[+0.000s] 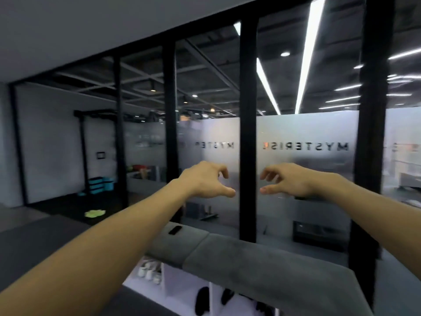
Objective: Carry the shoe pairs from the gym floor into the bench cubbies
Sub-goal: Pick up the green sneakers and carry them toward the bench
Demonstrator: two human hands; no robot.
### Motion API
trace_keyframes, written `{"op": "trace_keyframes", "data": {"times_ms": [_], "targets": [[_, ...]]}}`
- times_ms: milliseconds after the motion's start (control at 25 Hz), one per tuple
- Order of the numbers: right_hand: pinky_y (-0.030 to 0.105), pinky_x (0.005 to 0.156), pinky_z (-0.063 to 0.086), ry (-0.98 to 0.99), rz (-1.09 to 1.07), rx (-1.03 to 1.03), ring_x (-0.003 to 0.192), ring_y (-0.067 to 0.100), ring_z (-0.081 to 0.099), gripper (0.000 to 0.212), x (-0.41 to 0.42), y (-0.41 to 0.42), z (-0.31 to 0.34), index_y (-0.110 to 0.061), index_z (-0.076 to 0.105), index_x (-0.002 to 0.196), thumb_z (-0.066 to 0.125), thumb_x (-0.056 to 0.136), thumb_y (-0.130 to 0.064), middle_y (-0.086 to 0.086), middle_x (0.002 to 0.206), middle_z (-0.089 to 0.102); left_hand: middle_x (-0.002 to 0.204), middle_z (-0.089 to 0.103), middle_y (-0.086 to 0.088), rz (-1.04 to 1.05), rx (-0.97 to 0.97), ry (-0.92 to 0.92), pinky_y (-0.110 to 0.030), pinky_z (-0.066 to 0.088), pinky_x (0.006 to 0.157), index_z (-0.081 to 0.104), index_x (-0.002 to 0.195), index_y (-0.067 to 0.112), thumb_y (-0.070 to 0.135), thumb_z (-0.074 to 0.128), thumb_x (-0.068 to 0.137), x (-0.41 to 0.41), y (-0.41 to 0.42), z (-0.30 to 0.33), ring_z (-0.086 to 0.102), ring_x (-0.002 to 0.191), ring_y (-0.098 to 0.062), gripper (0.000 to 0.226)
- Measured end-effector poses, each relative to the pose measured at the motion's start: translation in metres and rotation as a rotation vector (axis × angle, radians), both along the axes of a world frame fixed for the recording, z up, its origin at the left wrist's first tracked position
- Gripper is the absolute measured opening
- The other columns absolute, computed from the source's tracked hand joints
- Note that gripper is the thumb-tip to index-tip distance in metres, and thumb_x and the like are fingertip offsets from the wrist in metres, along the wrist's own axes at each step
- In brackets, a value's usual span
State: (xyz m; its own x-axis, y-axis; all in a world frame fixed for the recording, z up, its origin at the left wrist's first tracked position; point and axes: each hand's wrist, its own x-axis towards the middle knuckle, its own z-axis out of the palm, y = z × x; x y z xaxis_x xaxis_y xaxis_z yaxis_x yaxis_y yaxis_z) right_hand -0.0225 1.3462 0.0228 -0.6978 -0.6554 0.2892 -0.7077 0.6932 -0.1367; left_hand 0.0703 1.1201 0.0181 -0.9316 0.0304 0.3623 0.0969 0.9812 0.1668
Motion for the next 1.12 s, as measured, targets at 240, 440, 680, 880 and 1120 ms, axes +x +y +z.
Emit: {"op": "trace_keyframes", "data": {"times_ms": [240, 440, 680, 880, 1120], "targets": [[0.024, 0.081, 0.05, 0.084, 0.304, -0.129, 0.091, 0.01, 0.062, 0.034, 0.078, -0.196, 0.021, -0.021, 0.062, 0.104, 0.071, 0.08, -0.042, -0.002, 0.106, 0.064, 0.118, 0.06, 0.008, 0.265, -0.02, 0.049, -0.041, 0.05, 0.09, 0.054, 0.115, 0.037, 0.068, 0.06, 0.075, 0.129, -0.178, 0.015, 0.056, 0.103, -0.015, 0.052], [0.025, 0.086, 0.045, 0.087, 0.491, -0.214, 0.098, 0.009, 0.057, 0.039, 0.146, -0.367, 0.021, -0.027, 0.059, 0.111, 0.067, 0.079, -0.049, -0.007, 0.109, 0.06, 0.134, 0.052, 0.003, 0.398, -0.049, 0.133, -0.04, 0.045, 0.096, 0.041, 0.132, 0.036, 0.067, 0.056, 0.08, 0.227, -0.321, 0.017, 0.051, 0.118, -0.019, 0.063], [0.023, 0.082, 0.041, 0.017, 0.649, -0.176, 0.097, 0.009, 0.054, 0.039, 0.199, -0.553, 0.008, -0.025, 0.059, 0.113, 0.066, 0.082, -0.047, -0.008, 0.11, 0.058, 0.13, 0.054, 0.003, 0.563, -0.084, 0.058, -0.043, 0.046, 0.094, 0.047, 0.125, 0.037, 0.07, 0.056, 0.077, 0.302, -0.474, 0.0, 0.053, 0.114, -0.019, 0.059], [0.025, 0.087, 0.043, -0.041, 0.732, -0.083, 0.104, 0.009, 0.055, 0.041, 0.201, -0.707, -0.011, -0.028, 0.059, 0.114, 0.065, 0.081, -0.051, -0.009, 0.116, 0.058, 0.131, 0.055, 0.003, 0.651, -0.046, 0.011, -0.043, 0.047, 0.095, 0.051, 0.124, 0.032, 0.067, 0.056, 0.079, 0.325, -0.606, -0.022, 0.053, 0.114, -0.018, 0.057], [0.03, 0.089, 0.046, -0.035, 0.791, -0.074, 0.101, 0.006, 0.056, 0.042, 0.158, -0.881, -0.008, -0.032, 0.059, 0.107, 0.062, 0.076, -0.06, -0.011, 0.111, 0.058, 0.133, 0.053, 0.0, 0.692, -0.081, -0.007, -0.039, 0.046, 0.093, 0.046, 0.13, 0.033, 0.061, 0.058, 0.082, 0.299, -0.761, -0.017, 0.053, 0.114, -0.02, 0.057]]}}
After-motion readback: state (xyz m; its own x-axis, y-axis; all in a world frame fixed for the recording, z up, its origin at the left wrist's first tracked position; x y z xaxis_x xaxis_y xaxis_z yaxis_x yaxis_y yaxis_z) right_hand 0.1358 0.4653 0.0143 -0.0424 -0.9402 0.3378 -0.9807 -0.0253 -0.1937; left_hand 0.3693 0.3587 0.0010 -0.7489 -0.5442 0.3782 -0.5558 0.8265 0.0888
